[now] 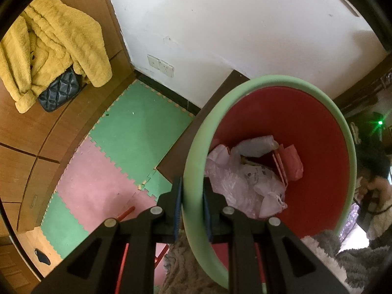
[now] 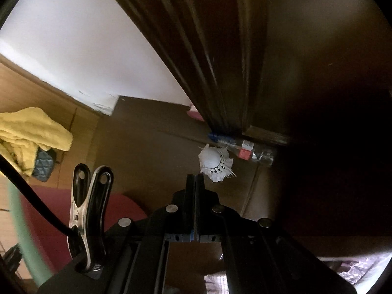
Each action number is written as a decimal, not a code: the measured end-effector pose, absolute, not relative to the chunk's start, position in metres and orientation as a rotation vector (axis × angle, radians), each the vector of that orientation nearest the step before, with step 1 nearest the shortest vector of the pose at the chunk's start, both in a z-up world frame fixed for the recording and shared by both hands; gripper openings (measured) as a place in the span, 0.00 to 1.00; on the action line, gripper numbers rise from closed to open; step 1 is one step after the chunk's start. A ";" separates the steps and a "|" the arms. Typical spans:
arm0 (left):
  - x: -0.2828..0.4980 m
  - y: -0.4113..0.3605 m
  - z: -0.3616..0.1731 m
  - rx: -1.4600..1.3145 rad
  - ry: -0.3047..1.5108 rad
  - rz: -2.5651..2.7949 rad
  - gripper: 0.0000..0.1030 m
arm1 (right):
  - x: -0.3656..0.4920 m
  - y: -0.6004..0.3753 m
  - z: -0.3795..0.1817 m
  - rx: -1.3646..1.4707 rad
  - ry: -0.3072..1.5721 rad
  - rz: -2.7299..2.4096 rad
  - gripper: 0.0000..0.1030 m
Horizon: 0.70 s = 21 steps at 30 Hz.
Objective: Collect trash
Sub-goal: 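Grasp the white shuttlecock with the right tool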
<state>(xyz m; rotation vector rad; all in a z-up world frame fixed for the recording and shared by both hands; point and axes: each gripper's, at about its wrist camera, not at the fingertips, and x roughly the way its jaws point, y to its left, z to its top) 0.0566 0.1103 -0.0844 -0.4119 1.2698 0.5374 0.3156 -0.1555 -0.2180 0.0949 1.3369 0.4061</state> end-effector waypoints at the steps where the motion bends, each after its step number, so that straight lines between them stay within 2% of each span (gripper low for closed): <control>1: 0.057 0.110 -0.084 -0.412 1.269 0.537 0.15 | 0.316 -0.158 -0.215 0.096 1.336 0.406 0.01; 4: 0.057 0.111 -0.085 -0.416 1.268 0.534 0.15 | 0.320 -0.161 -0.219 0.058 1.349 0.373 0.02; 5: 0.057 0.110 -0.085 -0.415 1.270 0.533 0.15 | 0.324 -0.160 -0.222 0.045 1.346 0.358 0.14; 6: 0.057 0.110 -0.085 -0.412 1.271 0.534 0.15 | 0.328 -0.158 -0.227 0.032 1.344 0.345 0.42; 8: 0.058 0.108 -0.085 -0.396 1.278 0.536 0.15 | 0.335 -0.154 -0.241 0.001 1.345 0.333 0.66; 16: 0.056 0.102 -0.088 -0.373 1.293 0.546 0.15 | 0.352 -0.123 -0.290 -0.105 1.403 0.315 0.66; 17: 0.056 0.102 -0.088 -0.372 1.295 0.548 0.15 | 0.354 -0.120 -0.297 -0.093 1.417 0.315 0.60; 18: 0.057 0.102 -0.087 -0.371 1.297 0.550 0.15 | 0.356 -0.117 -0.302 -0.077 1.431 0.324 0.32; 20: 0.056 0.102 -0.087 -0.372 1.300 0.552 0.15 | 0.359 -0.113 -0.312 -0.063 1.460 0.335 0.25; 21: 0.056 0.102 -0.087 -0.373 1.301 0.553 0.15 | 0.360 -0.112 -0.311 -0.060 1.449 0.342 0.24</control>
